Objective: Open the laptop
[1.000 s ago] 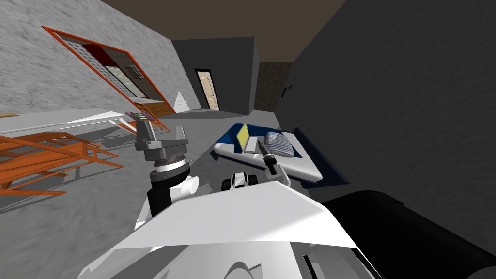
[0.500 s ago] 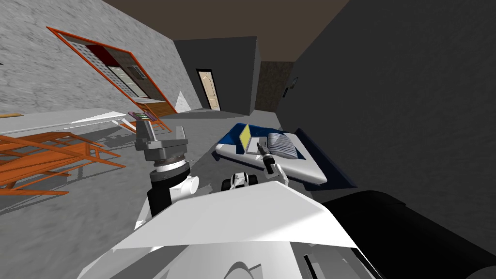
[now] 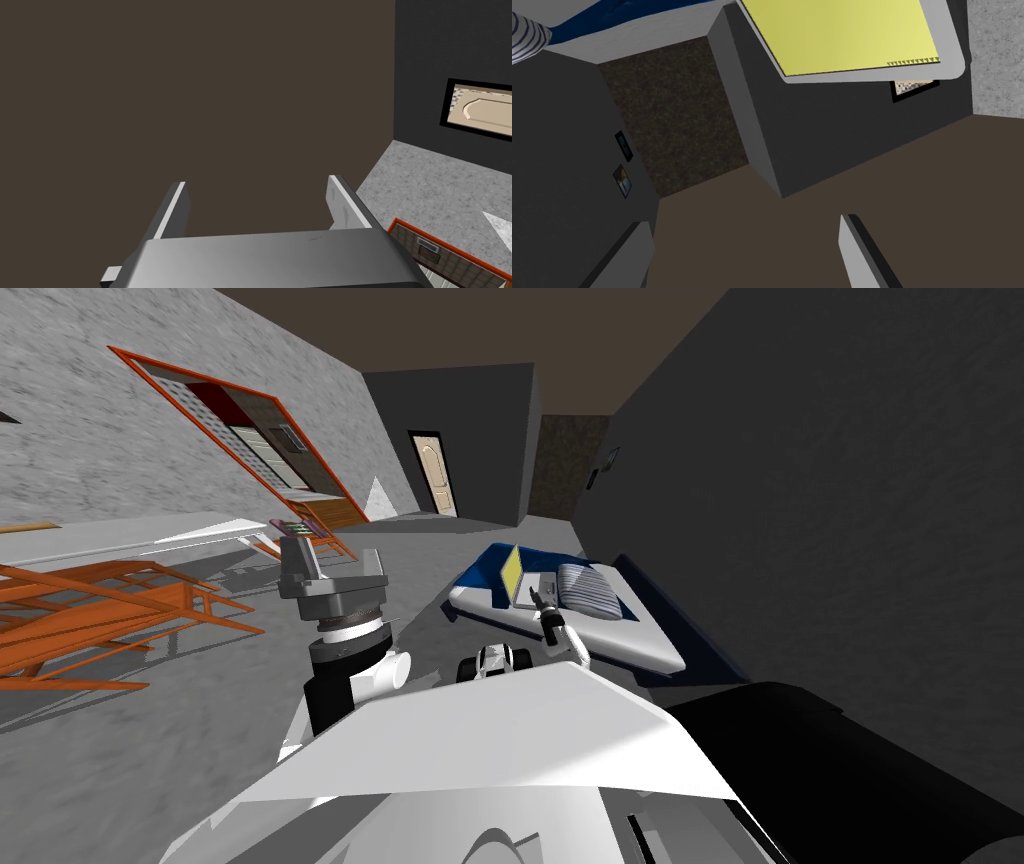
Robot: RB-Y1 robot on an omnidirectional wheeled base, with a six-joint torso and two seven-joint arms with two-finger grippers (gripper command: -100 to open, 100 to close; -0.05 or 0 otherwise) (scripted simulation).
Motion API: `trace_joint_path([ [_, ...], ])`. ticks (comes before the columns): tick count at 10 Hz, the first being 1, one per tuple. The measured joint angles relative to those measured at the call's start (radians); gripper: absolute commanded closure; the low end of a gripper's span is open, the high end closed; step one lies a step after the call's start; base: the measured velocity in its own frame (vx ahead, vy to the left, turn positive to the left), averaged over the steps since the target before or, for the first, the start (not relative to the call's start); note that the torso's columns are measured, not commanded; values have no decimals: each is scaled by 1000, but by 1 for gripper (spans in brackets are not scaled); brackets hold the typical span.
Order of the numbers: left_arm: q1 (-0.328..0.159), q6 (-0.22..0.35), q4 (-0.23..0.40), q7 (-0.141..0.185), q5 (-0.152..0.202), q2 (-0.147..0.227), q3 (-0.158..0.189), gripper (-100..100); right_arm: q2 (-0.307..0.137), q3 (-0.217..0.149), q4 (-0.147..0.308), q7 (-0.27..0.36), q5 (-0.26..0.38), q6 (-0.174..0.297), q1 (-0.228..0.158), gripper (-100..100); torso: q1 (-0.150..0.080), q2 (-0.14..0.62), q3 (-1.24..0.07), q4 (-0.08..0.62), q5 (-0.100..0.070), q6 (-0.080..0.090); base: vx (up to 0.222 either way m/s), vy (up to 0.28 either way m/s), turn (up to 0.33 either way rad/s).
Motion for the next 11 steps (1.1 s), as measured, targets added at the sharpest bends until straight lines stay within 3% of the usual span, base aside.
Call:
trace_joint_path([
  [11, 0, 0, 0, 0, 0, 0, 0, 0, 11, 60, 136, 129, 311, 220, -57, -100, -1, 1, 0, 0, 0, 0, 55, 66, 18],
])
